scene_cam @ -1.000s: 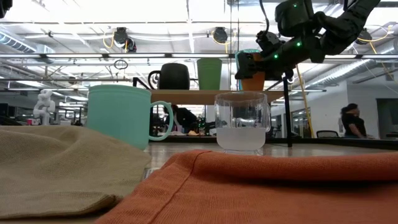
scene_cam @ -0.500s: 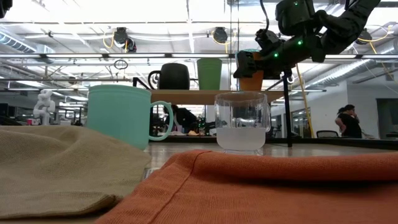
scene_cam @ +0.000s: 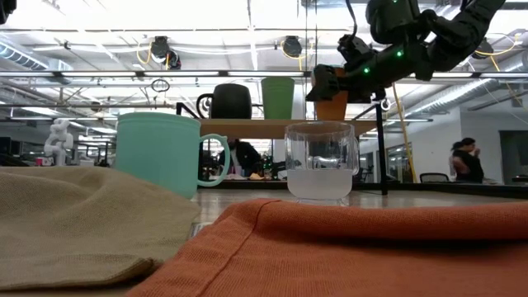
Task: Stack small to large cups/mugs on shelf
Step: Put the orange cup on the shelf
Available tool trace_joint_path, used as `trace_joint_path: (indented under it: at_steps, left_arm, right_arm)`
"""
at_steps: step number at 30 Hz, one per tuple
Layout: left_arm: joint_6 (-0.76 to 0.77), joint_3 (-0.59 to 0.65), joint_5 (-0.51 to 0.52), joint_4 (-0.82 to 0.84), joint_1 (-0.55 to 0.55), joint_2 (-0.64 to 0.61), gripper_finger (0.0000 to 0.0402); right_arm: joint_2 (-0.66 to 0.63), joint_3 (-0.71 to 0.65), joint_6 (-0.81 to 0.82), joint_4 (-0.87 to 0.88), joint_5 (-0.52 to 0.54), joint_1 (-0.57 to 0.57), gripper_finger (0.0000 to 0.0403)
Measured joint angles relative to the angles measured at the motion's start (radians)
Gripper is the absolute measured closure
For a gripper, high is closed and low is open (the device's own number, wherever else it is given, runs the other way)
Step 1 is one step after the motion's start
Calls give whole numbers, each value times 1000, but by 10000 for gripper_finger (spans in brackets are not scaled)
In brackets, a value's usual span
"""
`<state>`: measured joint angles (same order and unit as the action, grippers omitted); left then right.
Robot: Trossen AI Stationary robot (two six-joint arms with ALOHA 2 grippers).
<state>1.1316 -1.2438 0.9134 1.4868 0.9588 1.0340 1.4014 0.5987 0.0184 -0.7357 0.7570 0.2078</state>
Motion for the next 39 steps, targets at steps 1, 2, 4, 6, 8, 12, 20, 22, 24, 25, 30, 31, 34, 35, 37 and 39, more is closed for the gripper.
trace_joint_path:
  at_steps: [1, 2, 4, 6, 8, 12, 20, 22, 24, 25, 30, 31, 34, 35, 37, 39]
  left_arm:
    - [0, 0, 0, 0, 0, 0, 202]
    - [0, 0, -1, 0, 0, 0, 202]
    - [0, 0, -4, 0, 0, 0, 202]
    - [0, 0, -5, 0, 0, 0, 202]
    - [0, 0, -9, 0, 0, 0, 202]
    - [0, 0, -15, 0, 0, 0, 202]
    - [1, 0, -15, 0, 0, 0, 202]
    - [4, 0, -16, 0, 0, 0, 202]
    - [4, 0, -16, 0, 0, 0, 202]
    - [4, 0, -16, 0, 0, 0, 202]
    - [4, 0, -16, 1, 0, 0, 202]
    - [4, 0, -16, 0, 0, 0, 202]
    - [5, 0, -19, 0, 0, 0, 202]
    - [5, 0, -19, 1, 0, 0, 202]
    - [5, 0, -19, 1, 0, 0, 202]
    - [3, 0, -19, 1, 0, 0, 202]
  right_arm:
    - [0, 5, -2, 5, -1, -2, 9]
    - [0, 14, -4, 13, -1, -4, 6]
    - [0, 24, -10, 15, 1, -7, 6]
    - [0, 28, -25, 15, 11, -7, 6]
    - [0, 28, -32, 13, 29, -5, 4]
    - [0, 28, -30, 7, 26, 1, 4]
    - [0, 28, -66, -52, 24, 7, 3]
    - [0, 28, -69, -53, 22, 6, 3]
    - [0, 28, -69, -58, 21, 7, 3]
    - [0, 28, -70, -61, 19, 8, 3]
    - [-2, 28, -102, -112, -3, 8, 3]
    - [-10, 28, -109, -115, -5, 7, 3]
    - [-32, 35, -112, -103, -5, 7, 3]
    - [-42, 35, -113, -85, -5, 8, 3]
    - [-60, 34, -117, -81, -5, 8, 3]
    - [-77, 34, -121, -76, -5, 8, 3]
